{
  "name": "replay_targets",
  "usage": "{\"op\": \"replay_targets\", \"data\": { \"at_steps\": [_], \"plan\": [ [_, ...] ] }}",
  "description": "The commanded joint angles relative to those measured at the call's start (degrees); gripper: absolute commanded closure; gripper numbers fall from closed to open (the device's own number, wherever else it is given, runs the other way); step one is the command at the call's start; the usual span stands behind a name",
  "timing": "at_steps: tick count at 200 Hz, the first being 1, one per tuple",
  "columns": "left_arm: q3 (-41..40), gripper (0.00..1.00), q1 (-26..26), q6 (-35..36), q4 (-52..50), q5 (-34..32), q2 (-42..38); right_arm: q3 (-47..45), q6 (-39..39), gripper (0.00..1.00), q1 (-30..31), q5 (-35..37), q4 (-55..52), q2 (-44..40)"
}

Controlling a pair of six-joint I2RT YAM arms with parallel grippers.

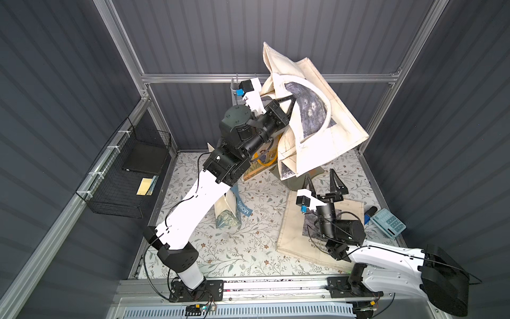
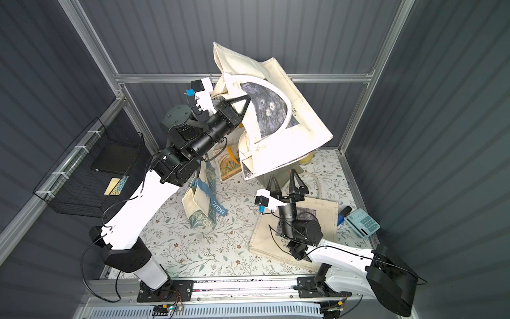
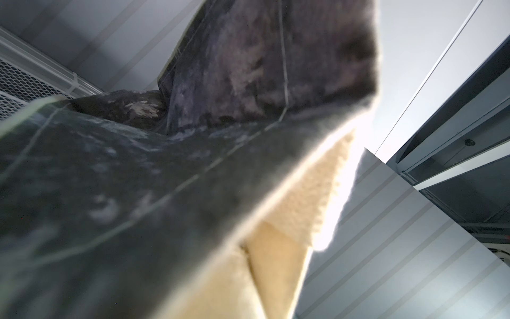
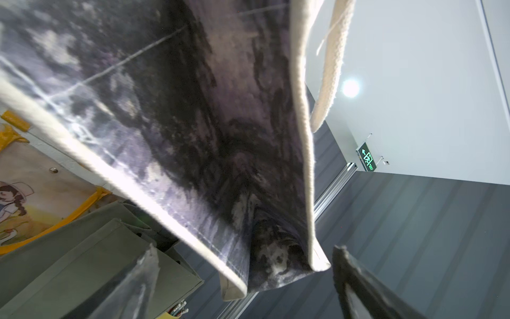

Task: Put away the canvas bag
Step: Press the canvas bag.

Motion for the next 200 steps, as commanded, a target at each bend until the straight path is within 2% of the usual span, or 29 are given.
{"op": "replay_targets", "data": {
  "at_steps": [1, 47, 85, 123, 153, 181, 190, 200],
  "plan": [
    [2.5, 1.0, -0.2, -2.2, 4.5, 1.0, -0.1, 2.0, -1.9, 0.01, -0.5, 0.4, 4.0, 0.7],
    [4.5, 1.0, -0.3, -4.6, 3.8, 2.4, 1.5, 1.8, -3.6, 0.01, -0.5, 0.0, 3.9, 2.3],
    [3.7, 1.0, -0.3, -7.8, 3.6, 3.2, 2.0, 4.2, -9.2, 0.01, -0.8, -1.4, 13.4, 4.8],
    [5.3, 1.0, -0.3, -7.5, 1.5, 3.7, 2.6, 6.1, -12.4, 0.01, -0.9, -2.6, 17.0, 8.1],
    [3.6, 1.0, -0.3, -7.0, 1.2, 3.6, 1.3, 6.2, -12.4, 0.01, -0.9, -2.4, 16.8, 7.3],
    [5.2, 1.0, -0.3, -6.8, 1.6, 4.1, 2.2, 6.3, -11.9, 0.01, -1.1, -1.9, 14.3, 7.2],
    [6.1, 1.0, -0.3, -6.9, 1.1, 4.7, 2.8, 6.3, -11.7, 0.05, -1.2, -1.9, 14.1, 7.5],
    [7.1, 1.0, -0.3, -7.2, 0.4, 5.3, 3.5, 6.4, -11.5, 0.18, -1.3, -1.9, 14.1, 7.5]
  ]
}}
